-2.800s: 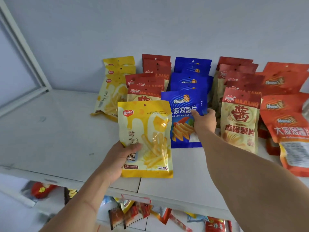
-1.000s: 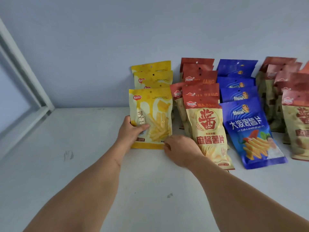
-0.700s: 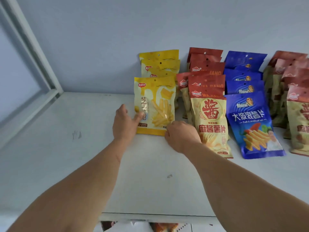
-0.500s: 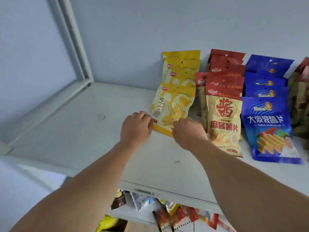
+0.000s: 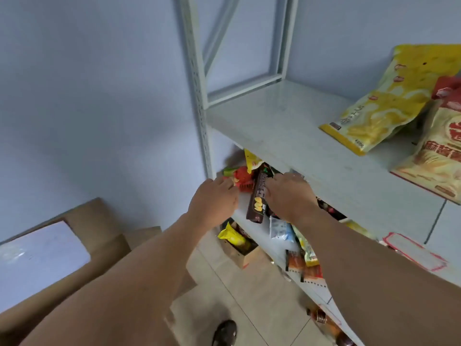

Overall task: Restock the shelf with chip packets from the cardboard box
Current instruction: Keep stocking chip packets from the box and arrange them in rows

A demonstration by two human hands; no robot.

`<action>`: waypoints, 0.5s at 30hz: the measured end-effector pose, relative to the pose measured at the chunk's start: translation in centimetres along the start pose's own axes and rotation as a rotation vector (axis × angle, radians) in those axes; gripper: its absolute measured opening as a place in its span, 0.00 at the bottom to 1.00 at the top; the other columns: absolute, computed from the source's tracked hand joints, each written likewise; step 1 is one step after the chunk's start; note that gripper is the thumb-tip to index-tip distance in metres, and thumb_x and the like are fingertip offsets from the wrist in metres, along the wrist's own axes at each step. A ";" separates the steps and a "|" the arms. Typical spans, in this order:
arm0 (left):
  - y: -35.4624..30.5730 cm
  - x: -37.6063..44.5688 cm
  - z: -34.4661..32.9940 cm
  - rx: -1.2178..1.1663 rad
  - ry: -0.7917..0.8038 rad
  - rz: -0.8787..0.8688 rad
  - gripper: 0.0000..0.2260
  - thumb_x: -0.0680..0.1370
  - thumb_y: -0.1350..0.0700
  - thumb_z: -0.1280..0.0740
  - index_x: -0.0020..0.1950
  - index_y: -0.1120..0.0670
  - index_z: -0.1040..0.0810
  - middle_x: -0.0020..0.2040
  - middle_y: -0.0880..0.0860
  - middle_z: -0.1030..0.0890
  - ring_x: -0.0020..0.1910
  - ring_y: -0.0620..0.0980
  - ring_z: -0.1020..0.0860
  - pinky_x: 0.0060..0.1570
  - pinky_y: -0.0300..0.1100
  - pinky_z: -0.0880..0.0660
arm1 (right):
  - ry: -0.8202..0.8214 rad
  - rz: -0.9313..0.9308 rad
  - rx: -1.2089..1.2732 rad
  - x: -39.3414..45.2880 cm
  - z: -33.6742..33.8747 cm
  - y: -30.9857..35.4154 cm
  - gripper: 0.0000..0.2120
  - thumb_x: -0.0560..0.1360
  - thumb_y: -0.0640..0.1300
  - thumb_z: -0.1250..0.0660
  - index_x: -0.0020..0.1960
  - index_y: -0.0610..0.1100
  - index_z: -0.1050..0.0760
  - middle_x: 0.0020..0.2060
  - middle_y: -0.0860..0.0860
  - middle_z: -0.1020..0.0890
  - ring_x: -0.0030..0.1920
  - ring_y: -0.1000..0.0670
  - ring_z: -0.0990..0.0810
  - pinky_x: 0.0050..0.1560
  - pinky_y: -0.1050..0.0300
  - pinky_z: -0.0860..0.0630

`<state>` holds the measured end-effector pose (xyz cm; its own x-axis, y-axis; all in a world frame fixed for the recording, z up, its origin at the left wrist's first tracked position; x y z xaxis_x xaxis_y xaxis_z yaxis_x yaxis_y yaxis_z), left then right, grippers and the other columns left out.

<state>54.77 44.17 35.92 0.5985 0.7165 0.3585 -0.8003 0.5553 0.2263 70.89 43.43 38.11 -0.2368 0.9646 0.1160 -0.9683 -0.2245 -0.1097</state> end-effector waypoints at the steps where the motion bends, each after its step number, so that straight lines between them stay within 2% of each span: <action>1: 0.5 -2.6 0.1 0.016 0.038 0.024 0.06 0.66 0.57 0.23 0.34 0.54 0.19 0.33 0.51 0.21 0.30 0.54 0.23 0.28 0.42 0.30 | 0.009 0.042 -0.001 -0.6 -0.3 2.1 0.10 0.83 0.47 0.42 0.60 0.46 0.26 0.57 0.48 0.22 0.59 0.45 0.24 0.54 0.51 0.27; 4: 1.8 -9.4 0.1 0.054 0.105 0.101 0.06 0.67 0.56 0.24 0.33 0.54 0.19 0.32 0.50 0.22 0.28 0.53 0.24 0.27 0.43 0.31 | 0.015 0.134 0.012 -2.1 -0.8 7.8 0.12 0.83 0.46 0.44 0.61 0.46 0.26 0.58 0.48 0.22 0.59 0.44 0.24 0.55 0.49 0.27; 7: 3.4 -16.0 0.6 0.065 0.134 0.149 0.07 0.72 0.56 0.30 0.34 0.54 0.20 0.32 0.50 0.23 0.29 0.52 0.25 0.28 0.43 0.32 | 0.023 0.234 0.009 -3.5 -1.4 13.7 0.11 0.82 0.45 0.43 0.60 0.46 0.25 0.56 0.47 0.21 0.58 0.44 0.23 0.52 0.50 0.26; 11: 6.6 -24.5 2.0 0.051 0.185 0.250 0.09 0.79 0.53 0.35 0.44 0.52 0.16 0.41 0.50 0.18 0.37 0.52 0.22 0.37 0.45 0.27 | 0.019 0.333 0.024 -5.2 -2.3 21.9 0.12 0.83 0.46 0.46 0.57 0.46 0.24 0.52 0.48 0.20 0.53 0.45 0.22 0.43 0.51 0.31; 15: 10.4 -33.5 2.6 0.028 0.247 0.328 0.12 0.82 0.51 0.40 0.50 0.52 0.18 0.47 0.50 0.18 0.42 0.52 0.21 0.41 0.46 0.27 | 0.070 0.357 0.079 -7.1 -3.9 30.4 0.12 0.83 0.46 0.45 0.56 0.44 0.24 0.53 0.47 0.20 0.55 0.43 0.22 0.45 0.51 0.30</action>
<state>26.32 24.83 28.60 0.2997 0.9353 0.1883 -0.9487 0.2713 0.1624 43.44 30.30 30.09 -0.5573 0.8302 0.0158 -0.8296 -0.5558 -0.0537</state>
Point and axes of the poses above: each hand's wrist, its own x-axis towards the middle knuckle, its own z-axis out of the back of the hand, y = z × x, the point moved 5 cm from there along x, towards the middle knuckle
